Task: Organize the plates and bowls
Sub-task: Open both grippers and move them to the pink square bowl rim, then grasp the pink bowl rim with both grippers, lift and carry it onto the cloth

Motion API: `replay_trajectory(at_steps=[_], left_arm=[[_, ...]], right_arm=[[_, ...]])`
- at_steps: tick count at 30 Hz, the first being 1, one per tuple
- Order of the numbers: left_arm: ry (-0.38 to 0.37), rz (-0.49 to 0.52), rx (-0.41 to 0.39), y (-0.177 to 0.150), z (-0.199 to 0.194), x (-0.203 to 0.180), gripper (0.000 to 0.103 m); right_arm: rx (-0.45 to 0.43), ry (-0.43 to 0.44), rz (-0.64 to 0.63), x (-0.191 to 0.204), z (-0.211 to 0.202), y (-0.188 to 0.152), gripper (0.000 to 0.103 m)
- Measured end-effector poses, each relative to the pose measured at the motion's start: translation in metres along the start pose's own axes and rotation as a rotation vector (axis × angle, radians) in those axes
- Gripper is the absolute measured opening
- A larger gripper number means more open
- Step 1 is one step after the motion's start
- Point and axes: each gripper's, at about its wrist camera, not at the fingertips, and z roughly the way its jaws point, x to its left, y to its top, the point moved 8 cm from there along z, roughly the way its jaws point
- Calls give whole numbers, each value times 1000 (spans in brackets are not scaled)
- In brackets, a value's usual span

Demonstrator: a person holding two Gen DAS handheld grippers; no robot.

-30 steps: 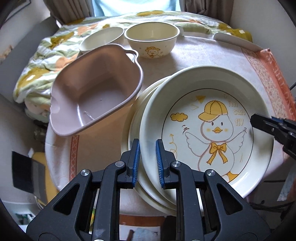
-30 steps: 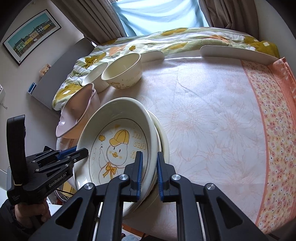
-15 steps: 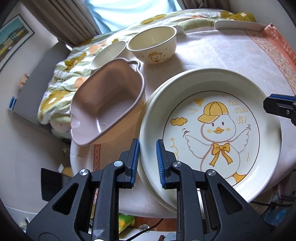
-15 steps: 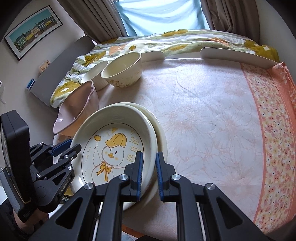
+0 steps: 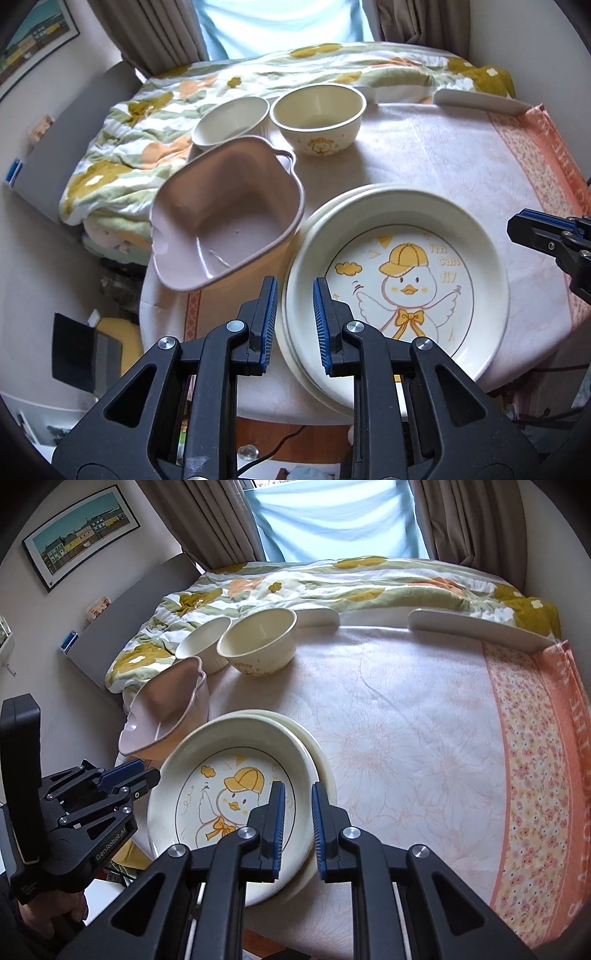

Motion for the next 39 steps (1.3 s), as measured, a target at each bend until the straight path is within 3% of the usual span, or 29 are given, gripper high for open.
replay_trajectory(at_steps=[2,3,4,6,8,14,18,20,24,26,27,29,34,37,38,39], left_arm=[[-5,-27,-25,7,-13,6,60],[3,-46,-49,11,-22,10,90],[10,-67,-85,15,-32,15,103],[10,-95,-146,23,-51,23,103],[8,-117,-155,28,-61,30,103],[-71,-286,-189,29,-83,81,103],[-137,-390,-193,24,-80,127,103],[-178,-439,-169,20,-66,147,103],[-262,-501,-107,17,-24,169,100],[-301,-519,-61,14,1,169,93],[-326,-527,-32,13,14,168,85],[-362,-537,10,10,35,165,72],[-440,-539,68,5,77,153,53],[-464,-543,96,4,93,152,49],[-470,-547,99,4,96,152,42],[-474,-548,104,5,99,152,28]], right_arm=[[-14,7,-17,3,-9,9,13],[-23,4,-28,4,-13,13,13],[-31,1,-42,5,-16,17,14],[-49,-4,-76,7,-23,25,32],[-72,12,-97,10,-30,34,103],[-152,59,-217,29,-42,71,103],[-44,124,-251,55,-26,91,103],[-33,121,-267,71,-14,99,103],[58,140,-290,102,40,102,103],[120,183,-232,107,73,100,103],[149,193,-195,106,88,98,102],[188,209,-156,109,112,95,86],[261,201,-166,117,148,86,63],[285,212,-162,119,162,83,51],[294,212,-159,120,166,82,46],[302,214,-155,119,169,80,43]])
